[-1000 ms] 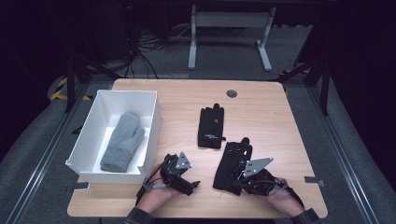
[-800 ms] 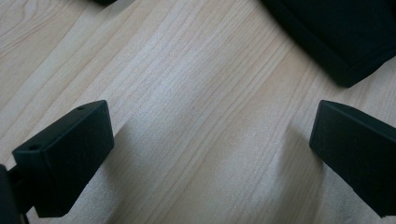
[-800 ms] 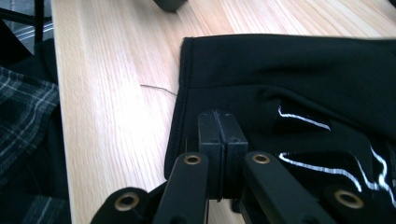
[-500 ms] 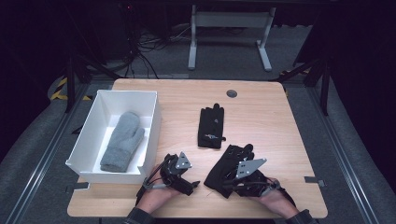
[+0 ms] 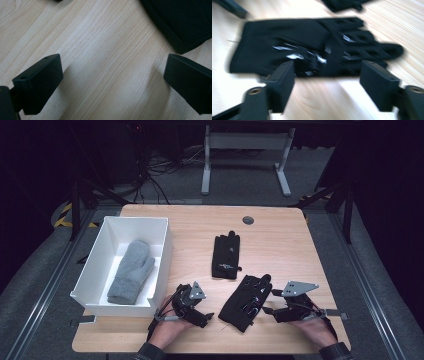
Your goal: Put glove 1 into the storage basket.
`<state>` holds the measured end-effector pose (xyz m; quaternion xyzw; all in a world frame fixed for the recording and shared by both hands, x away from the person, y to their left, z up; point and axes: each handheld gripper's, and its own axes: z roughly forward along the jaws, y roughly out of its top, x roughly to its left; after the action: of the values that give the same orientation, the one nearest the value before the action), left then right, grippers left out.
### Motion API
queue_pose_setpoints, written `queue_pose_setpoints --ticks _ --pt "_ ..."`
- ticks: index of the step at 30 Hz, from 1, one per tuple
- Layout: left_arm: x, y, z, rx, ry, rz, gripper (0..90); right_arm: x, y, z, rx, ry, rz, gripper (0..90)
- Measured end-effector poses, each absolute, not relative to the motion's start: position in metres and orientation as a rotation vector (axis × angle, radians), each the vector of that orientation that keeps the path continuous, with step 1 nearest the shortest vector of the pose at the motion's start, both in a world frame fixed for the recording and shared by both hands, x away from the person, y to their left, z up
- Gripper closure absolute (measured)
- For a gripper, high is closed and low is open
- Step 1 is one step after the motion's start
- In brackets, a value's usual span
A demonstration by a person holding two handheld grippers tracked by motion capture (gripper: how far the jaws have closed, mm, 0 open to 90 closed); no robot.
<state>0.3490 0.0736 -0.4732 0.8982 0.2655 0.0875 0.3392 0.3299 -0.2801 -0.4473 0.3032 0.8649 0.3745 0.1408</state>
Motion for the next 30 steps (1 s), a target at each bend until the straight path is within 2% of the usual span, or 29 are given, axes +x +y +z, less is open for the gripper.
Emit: queue_pose_setpoints --ticks 5,7,10,11,17,22,24,30 --pt "0.354 0.073 -0.466 2.317 0.734 0.192 7.0 0.338 -0.31 -0.459 0.966 2.432 1.043 20.5" --pt "0.358 0.071 -0.461 2.291 0.745 0.187 10.8 0.341 -0.317 -0.463 0.99 2.418 1.014 19.5" --pt "0.366 0.067 -0.454 2.258 0.765 0.178 22.9 0.343 -0.322 -0.466 1.011 2.398 0.989 18.2" --pt "0.366 0.067 -0.454 2.258 0.765 0.178 31.2 0.344 -0.322 -0.467 1.02 2.394 0.996 17.5" --pt "0.385 0.059 -0.444 2.212 0.774 0.164 55.8 0.345 -0.322 -0.469 1.027 2.385 1.02 14.9" --pt "0.411 0.041 -0.433 2.198 0.777 0.126 82.4 0.345 -0.322 -0.47 1.027 2.391 1.024 14.5" --pt "0.421 0.033 -0.431 2.188 0.776 0.121 90.0 0.345 -0.322 -0.47 1.027 2.391 1.024 14.5" --pt "0.441 0.016 -0.43 2.166 0.782 0.106 90.0 0.345 -0.322 -0.47 1.026 2.391 1.025 14.5"
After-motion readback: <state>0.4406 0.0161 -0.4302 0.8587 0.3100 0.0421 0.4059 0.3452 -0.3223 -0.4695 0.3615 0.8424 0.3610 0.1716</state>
